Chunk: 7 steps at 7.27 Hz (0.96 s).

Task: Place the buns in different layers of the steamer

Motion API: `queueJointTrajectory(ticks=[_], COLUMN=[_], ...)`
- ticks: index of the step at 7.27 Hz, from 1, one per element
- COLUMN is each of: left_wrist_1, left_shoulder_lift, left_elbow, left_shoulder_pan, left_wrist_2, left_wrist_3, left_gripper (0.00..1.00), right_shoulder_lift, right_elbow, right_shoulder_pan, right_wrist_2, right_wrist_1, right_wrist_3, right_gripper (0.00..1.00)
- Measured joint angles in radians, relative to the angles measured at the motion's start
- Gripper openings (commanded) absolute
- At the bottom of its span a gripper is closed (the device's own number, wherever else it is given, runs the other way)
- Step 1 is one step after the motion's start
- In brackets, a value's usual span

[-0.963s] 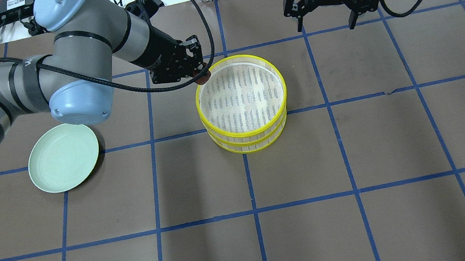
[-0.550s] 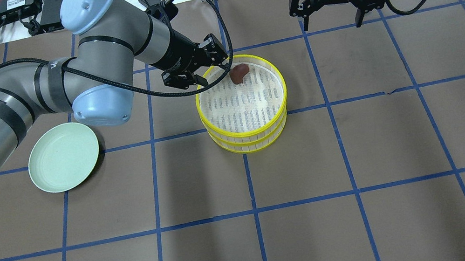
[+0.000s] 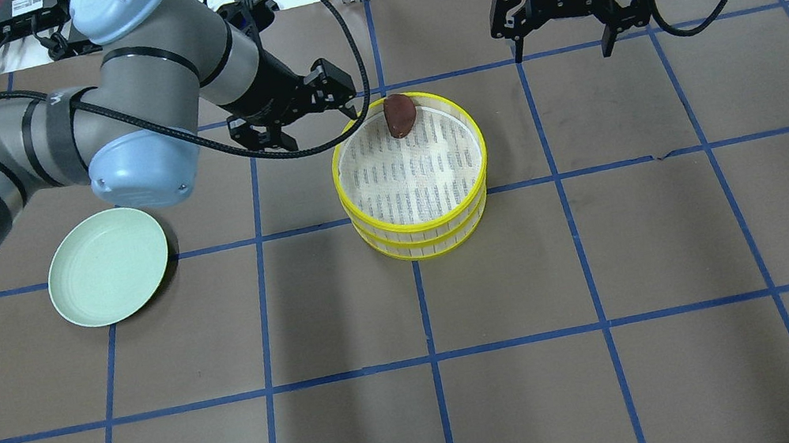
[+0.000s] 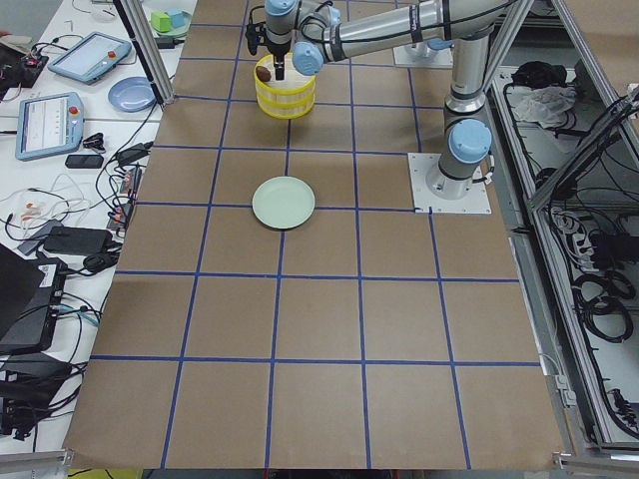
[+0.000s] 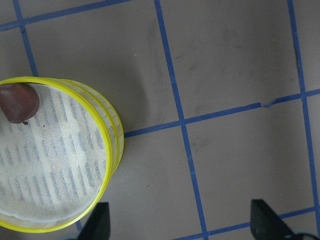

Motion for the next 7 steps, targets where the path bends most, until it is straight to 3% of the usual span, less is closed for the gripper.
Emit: queueJointTrajectory(ticks=[4, 7], left_wrist_1=[-0.380, -0.477], left_shoulder_lift=[0.127, 0.223], left_elbow=[0.144, 0.154], left_shoulder_pan=[0.171, 0.207], left_wrist_2=[0.183, 0.246], left_wrist_3=[0.317, 0.339], left_gripper=[1.00, 1.00], right_shoulder_lift=[-0.004, -0.005], right_elbow=[0.008, 0.008], right_shoulder_pan=[0.000, 0.000], right_wrist_2=[0.004, 0.006], right_wrist_1=[-0.001, -0.003], right_wrist_3=[0.002, 0.001], right_gripper=[1.00, 1.00])
